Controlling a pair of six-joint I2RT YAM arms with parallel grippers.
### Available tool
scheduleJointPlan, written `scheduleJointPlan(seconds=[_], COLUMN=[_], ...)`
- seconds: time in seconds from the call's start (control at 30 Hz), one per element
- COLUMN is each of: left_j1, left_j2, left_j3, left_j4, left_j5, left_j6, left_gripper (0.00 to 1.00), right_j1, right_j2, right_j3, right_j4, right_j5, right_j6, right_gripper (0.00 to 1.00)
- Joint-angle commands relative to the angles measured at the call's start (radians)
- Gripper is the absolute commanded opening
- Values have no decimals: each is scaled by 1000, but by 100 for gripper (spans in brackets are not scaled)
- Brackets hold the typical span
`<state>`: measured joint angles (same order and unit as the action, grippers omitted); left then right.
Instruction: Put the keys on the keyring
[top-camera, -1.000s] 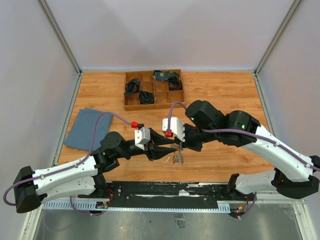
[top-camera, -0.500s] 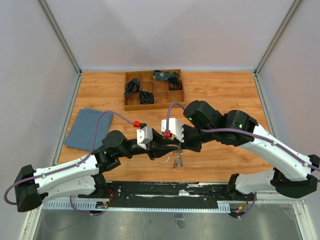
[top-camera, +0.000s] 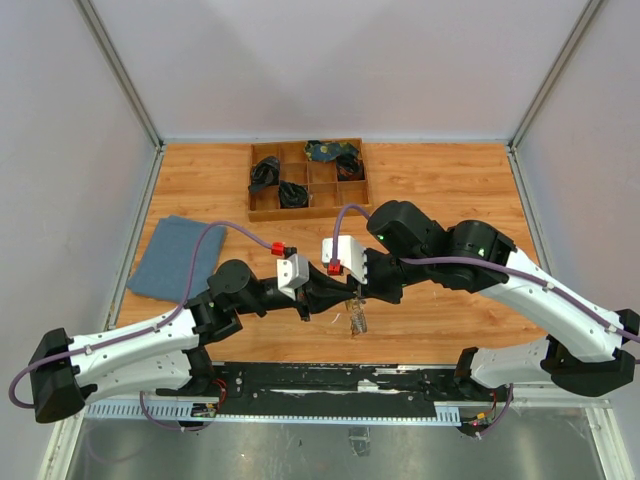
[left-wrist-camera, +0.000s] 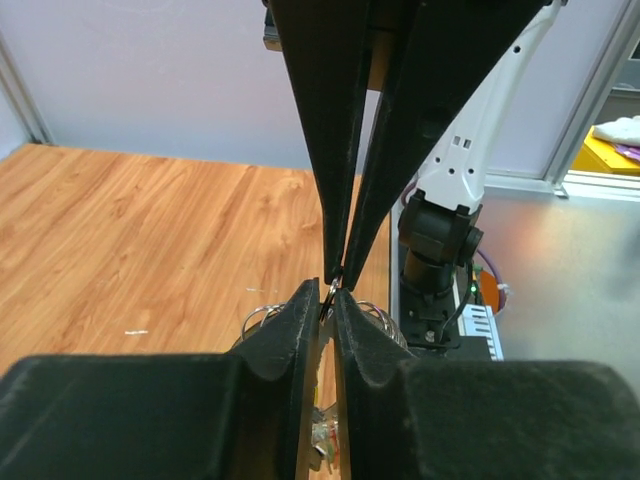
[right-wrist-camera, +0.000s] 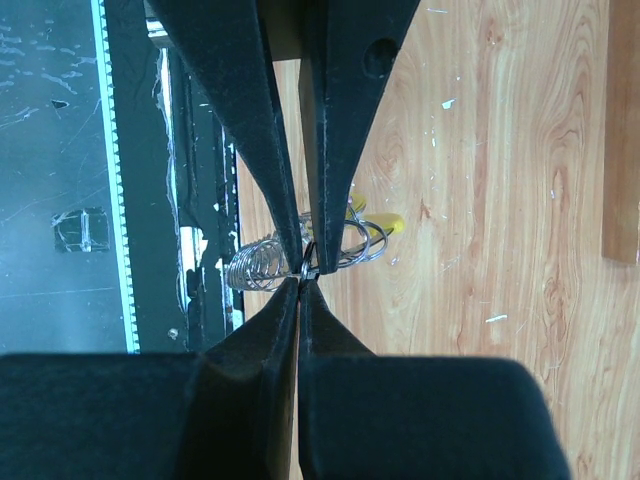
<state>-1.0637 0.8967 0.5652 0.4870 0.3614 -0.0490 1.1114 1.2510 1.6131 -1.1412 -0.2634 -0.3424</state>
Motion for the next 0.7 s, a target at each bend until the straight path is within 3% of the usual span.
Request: scheduleJointPlan(seconds=[0.0, 0.1, 0.17, 0.37, 0.67], left_j1=[-11, -11, -11, -11, -11], left_j2=[5, 2, -8, -75, -190], left_j3=[36, 36, 31, -36, -182], left_j4=[10, 9, 18, 106, 283], left_j5=[15, 18, 19, -10, -58], left_j6=[13, 15, 14, -14, -97], left_gripper=[10, 1, 1, 0, 1], right_j1=[8, 8, 8, 8, 7], right_j2=[-20, -25, -33, -116, -305], right_j3=[28, 21, 14, -52, -252], right_j4=[30, 40, 56, 156, 429], right_j5=[-9, -10, -2, 47, 68], right_j6=[11, 16, 19, 28, 82], right_gripper=[0, 0, 1, 18, 24])
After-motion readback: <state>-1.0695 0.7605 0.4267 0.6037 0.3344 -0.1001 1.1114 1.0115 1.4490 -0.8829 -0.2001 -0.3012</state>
